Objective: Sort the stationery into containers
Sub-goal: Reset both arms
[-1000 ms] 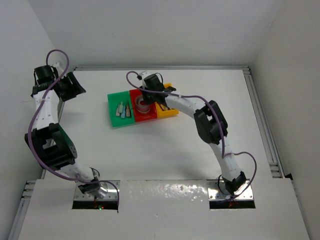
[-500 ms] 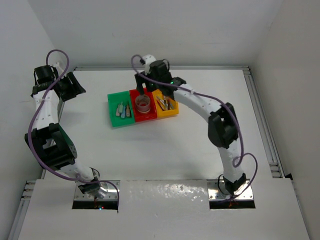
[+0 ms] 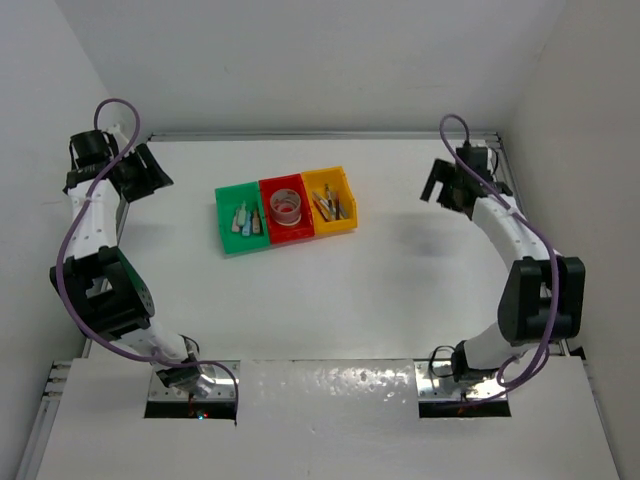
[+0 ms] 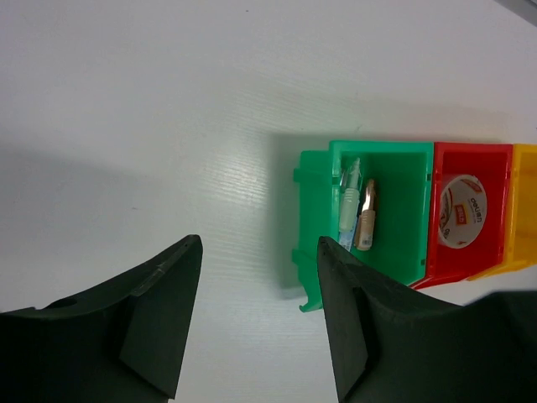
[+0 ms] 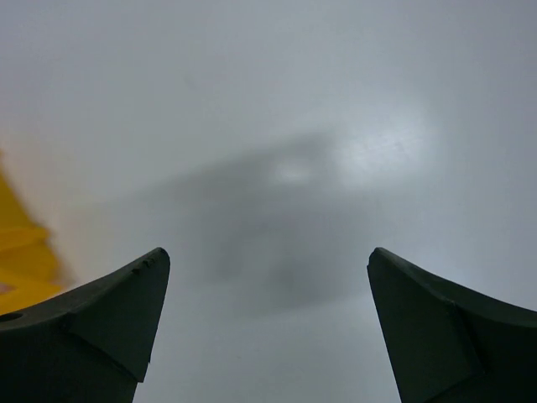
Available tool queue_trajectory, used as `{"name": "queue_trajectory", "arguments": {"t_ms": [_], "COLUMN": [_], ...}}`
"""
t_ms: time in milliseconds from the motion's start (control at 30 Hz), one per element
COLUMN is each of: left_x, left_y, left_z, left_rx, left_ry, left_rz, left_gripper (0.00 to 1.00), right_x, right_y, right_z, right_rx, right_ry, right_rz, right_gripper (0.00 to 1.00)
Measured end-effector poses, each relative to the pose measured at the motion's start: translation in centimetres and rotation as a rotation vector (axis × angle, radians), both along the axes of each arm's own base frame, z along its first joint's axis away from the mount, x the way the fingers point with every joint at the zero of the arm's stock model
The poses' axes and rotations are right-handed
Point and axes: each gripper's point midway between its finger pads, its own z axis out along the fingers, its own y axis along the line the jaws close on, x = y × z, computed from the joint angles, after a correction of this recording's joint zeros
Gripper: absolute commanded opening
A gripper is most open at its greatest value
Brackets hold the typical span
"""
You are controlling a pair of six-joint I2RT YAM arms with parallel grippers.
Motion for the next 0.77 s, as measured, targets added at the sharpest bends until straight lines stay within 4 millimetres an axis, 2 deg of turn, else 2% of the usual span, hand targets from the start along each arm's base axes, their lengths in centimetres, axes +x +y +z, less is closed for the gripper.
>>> {"name": "queue_trajectory", "arguments": {"t_ms": [100, 167, 400, 767], "left_x": [0.2, 0.3, 0.5, 0.4], "left_y": [-0.7, -1.2, -2.2, -2.6], "left_z": [0.0, 0.1, -0.2, -0.8], "left_rx": [-0.001, -0.002, -0.005, -0.01], "left_ry": [-0.001, -0.003, -0.004, 0.01], "left_rz": [-0.018, -0.029, -0.054, -0.062], "left_gripper": [0.55, 0.55, 0.55, 0.55], "right_x": [-4.1, -5.4, -5.2, -5.4], "right_y": [-2.6, -3.4, -3.9, -4.2], "right_z": [-3.9, -4.4, -1.3, -0.7], "right_rx": [-0.038, -0.056, -0.055, -0.033], "right_ry": [0.119, 0.137, 0.033, 0.003], "right_rz": [-0.114, -0.157, -0.204, -0.268], "right_gripper": [0.99, 0.99, 0.99, 0.99]}}
